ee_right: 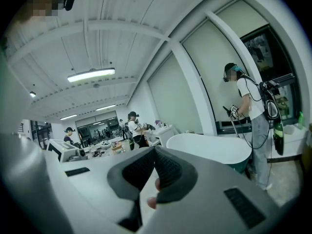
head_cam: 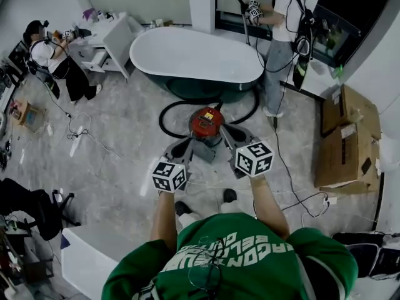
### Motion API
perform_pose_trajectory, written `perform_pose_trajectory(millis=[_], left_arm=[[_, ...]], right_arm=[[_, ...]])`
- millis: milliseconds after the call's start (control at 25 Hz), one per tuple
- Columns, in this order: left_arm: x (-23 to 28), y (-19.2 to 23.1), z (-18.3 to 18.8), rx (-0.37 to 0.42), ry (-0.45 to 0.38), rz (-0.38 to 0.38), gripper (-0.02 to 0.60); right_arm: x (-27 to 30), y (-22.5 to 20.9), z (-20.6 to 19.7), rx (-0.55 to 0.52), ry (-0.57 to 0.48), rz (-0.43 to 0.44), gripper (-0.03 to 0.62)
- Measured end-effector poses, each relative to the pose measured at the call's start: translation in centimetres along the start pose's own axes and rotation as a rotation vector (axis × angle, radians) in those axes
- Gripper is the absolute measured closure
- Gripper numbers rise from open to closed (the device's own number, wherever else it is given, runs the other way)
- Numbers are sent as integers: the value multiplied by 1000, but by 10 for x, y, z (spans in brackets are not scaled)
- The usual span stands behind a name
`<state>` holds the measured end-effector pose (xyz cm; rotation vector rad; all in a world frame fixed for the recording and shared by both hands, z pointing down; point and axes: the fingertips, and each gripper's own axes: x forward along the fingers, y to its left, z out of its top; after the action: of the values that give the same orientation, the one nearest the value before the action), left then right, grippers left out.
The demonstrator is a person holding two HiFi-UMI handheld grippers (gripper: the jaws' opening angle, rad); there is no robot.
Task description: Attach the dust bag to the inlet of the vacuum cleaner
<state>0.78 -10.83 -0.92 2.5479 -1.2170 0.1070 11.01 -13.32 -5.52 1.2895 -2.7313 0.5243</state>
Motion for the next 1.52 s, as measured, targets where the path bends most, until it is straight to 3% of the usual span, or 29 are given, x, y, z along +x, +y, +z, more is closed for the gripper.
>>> perform_pose_trajectory(millis=[320,600,880,1200,1520], left_arm=[[38,-50,-15,-10,-4,58,578],[54,-75,-21,-28,-36,86,578],[54,-85,-24,-16,-40,108,578],[51,-90,-24,-5,-54,136,578],[42,-79,-15,20,-62,200,578]], right_arm=[[-36,-44,-2,-80,23,33,586],[-58,-78,-13,-86,34,43,586],[-62,-76,-34,-99,64,78,586],[-59,-72,-42,-232,102,107,586],[-53,-70,-44,-230,113,138,586]])
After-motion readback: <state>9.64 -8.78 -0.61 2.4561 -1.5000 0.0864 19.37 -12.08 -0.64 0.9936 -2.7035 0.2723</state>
